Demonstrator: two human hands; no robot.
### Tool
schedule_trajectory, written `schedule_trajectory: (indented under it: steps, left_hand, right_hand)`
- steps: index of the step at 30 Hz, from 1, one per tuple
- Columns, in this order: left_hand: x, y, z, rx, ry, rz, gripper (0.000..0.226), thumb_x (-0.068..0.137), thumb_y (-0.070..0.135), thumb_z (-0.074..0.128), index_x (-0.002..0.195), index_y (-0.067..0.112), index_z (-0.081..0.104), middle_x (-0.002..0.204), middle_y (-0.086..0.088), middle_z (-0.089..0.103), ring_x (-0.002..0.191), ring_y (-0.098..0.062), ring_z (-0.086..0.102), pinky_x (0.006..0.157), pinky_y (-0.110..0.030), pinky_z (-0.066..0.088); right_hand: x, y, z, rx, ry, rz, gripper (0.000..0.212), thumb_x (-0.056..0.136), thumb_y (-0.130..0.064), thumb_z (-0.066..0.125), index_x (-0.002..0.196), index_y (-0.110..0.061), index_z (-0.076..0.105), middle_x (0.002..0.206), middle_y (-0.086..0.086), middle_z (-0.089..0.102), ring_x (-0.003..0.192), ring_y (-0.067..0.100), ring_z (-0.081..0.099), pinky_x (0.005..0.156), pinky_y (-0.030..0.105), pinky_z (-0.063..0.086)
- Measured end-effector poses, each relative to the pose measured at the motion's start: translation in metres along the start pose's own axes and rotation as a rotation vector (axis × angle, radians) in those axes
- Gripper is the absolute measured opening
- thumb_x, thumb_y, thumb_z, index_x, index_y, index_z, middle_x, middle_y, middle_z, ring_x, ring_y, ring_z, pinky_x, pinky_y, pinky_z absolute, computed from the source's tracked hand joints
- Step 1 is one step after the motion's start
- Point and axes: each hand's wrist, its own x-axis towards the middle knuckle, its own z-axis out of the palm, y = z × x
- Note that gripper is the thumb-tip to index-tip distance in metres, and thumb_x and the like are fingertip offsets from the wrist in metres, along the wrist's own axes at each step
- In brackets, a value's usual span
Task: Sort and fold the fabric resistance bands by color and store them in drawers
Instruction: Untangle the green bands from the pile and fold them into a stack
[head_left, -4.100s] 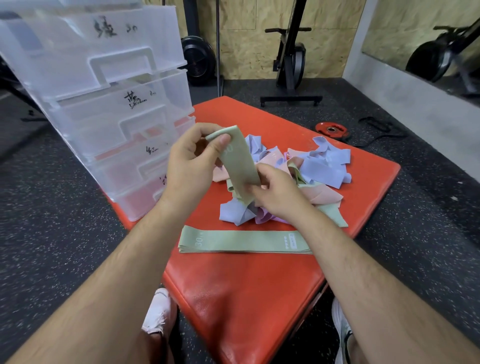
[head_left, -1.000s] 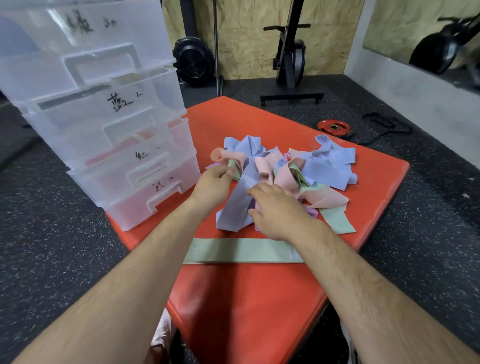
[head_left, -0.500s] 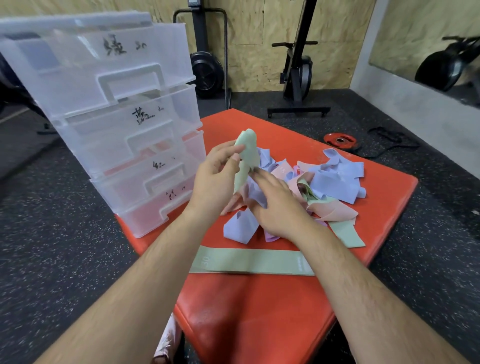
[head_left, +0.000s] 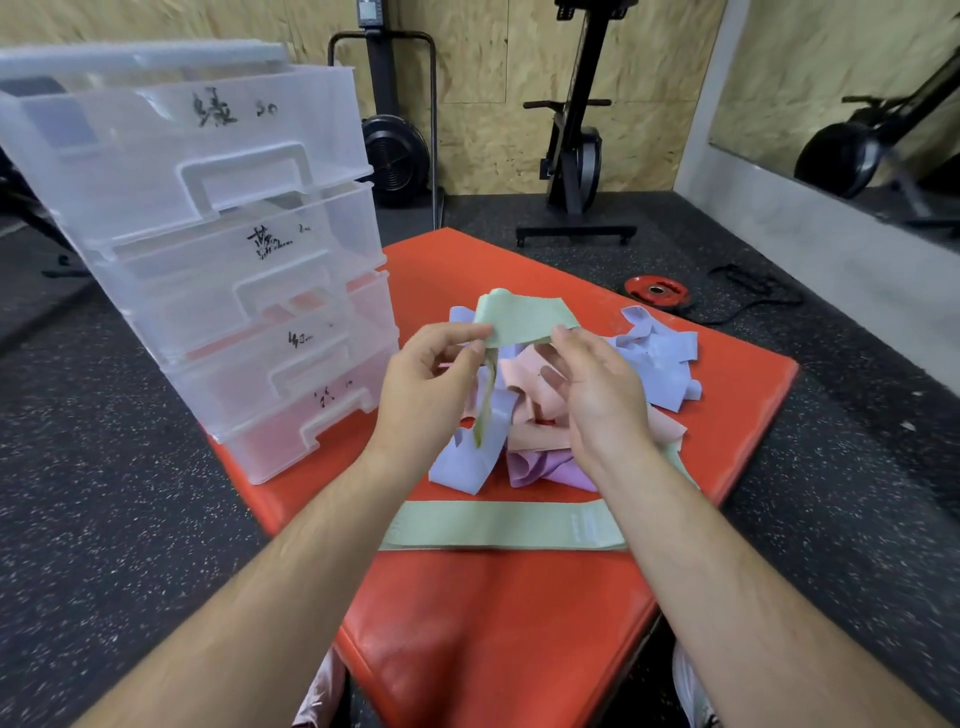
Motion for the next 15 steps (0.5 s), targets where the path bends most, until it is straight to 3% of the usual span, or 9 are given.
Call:
schedule_trajectory:
  steps: [2, 4, 7, 10, 12, 15]
  left_hand:
    - [-0.004, -0.001, 0.004, 0.047, -0.04, 0.014, 0.02, 0.095, 0.014, 0.059, 0.103, 0.027, 0.073, 0.098, -0.003, 0.067, 0.074, -0.003, 0.059, 0.063, -0.015, 0.048]
    - [-0.005, -0.006, 0.007, 0.141, -0.063, 0.052, 0.017, 0.095, 0.019, 0.061, 0.102, 0.031, 0.072, 0.109, 0.005, 0.059, 0.082, -0.003, 0.06, 0.074, -0.013, 0.047]
    - [-0.007, -0.009, 0.01, 0.229, -0.063, 0.065, 0.013, 0.093, 0.026, 0.064, 0.101, 0.033, 0.072, 0.118, 0.007, 0.048, 0.097, -0.009, 0.058, 0.083, -0.016, 0.049]
    - [-0.01, -0.005, 0.015, 0.194, -0.075, 0.057, 0.012, 0.095, 0.03, 0.062, 0.106, 0.033, 0.068, 0.109, 0.007, 0.055, 0.084, -0.012, 0.06, 0.073, -0.032, 0.055]
    - [-0.011, 0.002, 0.02, 0.034, -0.086, -0.023, 0.015, 0.097, 0.036, 0.06, 0.111, 0.032, 0.064, 0.106, 0.007, 0.065, 0.085, -0.015, 0.066, 0.072, -0.034, 0.056]
    - [-0.011, 0.008, 0.02, -0.143, -0.053, -0.145, 0.03, 0.092, 0.04, 0.065, 0.118, 0.024, 0.062, 0.107, 0.004, 0.07, 0.097, -0.015, 0.069, 0.072, -0.024, 0.055]
  right_hand:
    - [-0.001, -0.003, -0.004, -0.093, 0.064, -0.109, 0.011, 0.093, -0.02, 0.069, 0.1, -0.012, 0.072, 0.093, -0.002, 0.074, 0.089, 0.012, 0.071, 0.083, 0.025, 0.058]
    - [-0.005, -0.004, -0.006, -0.171, 0.068, -0.2, 0.005, 0.093, -0.018, 0.069, 0.093, -0.018, 0.074, 0.085, -0.006, 0.075, 0.085, 0.011, 0.071, 0.081, 0.024, 0.058]
    - [-0.014, -0.003, -0.007, -0.223, 0.027, -0.268, 0.014, 0.094, -0.016, 0.067, 0.081, -0.019, 0.072, 0.076, -0.004, 0.071, 0.077, 0.015, 0.067, 0.075, 0.025, 0.054]
    - [-0.025, 0.003, -0.007, -0.269, -0.034, -0.28, 0.013, 0.095, -0.014, 0.065, 0.083, -0.014, 0.071, 0.074, -0.003, 0.067, 0.072, 0.012, 0.061, 0.069, 0.027, 0.052]
    - [-0.031, 0.007, -0.007, -0.403, -0.11, -0.357, 0.013, 0.096, -0.017, 0.062, 0.09, -0.02, 0.073, 0.082, -0.012, 0.072, 0.079, 0.008, 0.066, 0.078, 0.03, 0.054]
    - [-0.031, 0.013, -0.01, -0.827, -0.323, -0.666, 0.019, 0.096, -0.018, 0.058, 0.105, -0.023, 0.074, 0.108, -0.013, 0.07, 0.106, 0.008, 0.064, 0.093, 0.031, 0.051]
